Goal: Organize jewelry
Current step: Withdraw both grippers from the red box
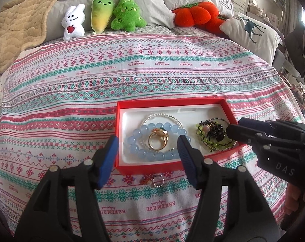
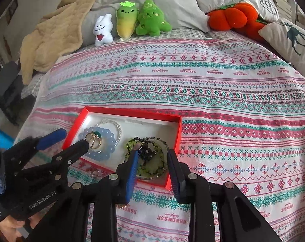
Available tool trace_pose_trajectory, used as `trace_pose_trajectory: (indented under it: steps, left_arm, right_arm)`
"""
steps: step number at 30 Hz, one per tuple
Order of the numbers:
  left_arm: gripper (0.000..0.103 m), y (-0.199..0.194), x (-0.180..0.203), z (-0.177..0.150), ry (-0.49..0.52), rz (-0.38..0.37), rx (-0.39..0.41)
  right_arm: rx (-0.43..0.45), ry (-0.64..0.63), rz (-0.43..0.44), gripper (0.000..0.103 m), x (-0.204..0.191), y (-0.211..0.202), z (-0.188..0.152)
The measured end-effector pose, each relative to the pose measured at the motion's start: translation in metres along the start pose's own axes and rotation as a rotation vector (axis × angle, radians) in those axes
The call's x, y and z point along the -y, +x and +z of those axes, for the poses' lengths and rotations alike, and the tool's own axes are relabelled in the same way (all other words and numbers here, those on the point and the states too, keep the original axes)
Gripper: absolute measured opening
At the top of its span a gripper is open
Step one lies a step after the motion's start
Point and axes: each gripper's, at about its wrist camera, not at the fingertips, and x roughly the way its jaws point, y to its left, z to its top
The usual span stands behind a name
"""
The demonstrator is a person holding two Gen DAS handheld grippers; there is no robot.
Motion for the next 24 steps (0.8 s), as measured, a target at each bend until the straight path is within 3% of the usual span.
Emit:
trace_pose_trajectory:
  steps: [1,3,7,11,24]
  left_arm:
    - [0.066,-0.001,0.0,-0.001,0.002,0.002,-0.001]
    - [0.068,-0.004,-0.001,-0.003,0.006,0.006,-0.004]
    - [0.07,-0.01,0.0,-0.007,0.014,0.01,-0.015]
    - [0.082,-0.018,-0.001,-0.012,0.016,0.017,-0.025]
    - [0.092,-0.033,-0.015,-0.032,-0.044,-0.008,-0.117]
  right_arm:
    - [0.003,0.002,0.001,0.051,0.0,-0.002,0.0]
    - [0.026,0.011,0.007,0.064,0.001,-0.008,-0.001]
    - [0.044,0.014,0.012,0.064,0.002,-0.018,-0.001]
    - [0.037,0.013,0.011,0.066,0.001,-0.024,-0.004]
    - [-0.01,-0.009,-0.004,0.081,-0.006,-0.036,-0.023]
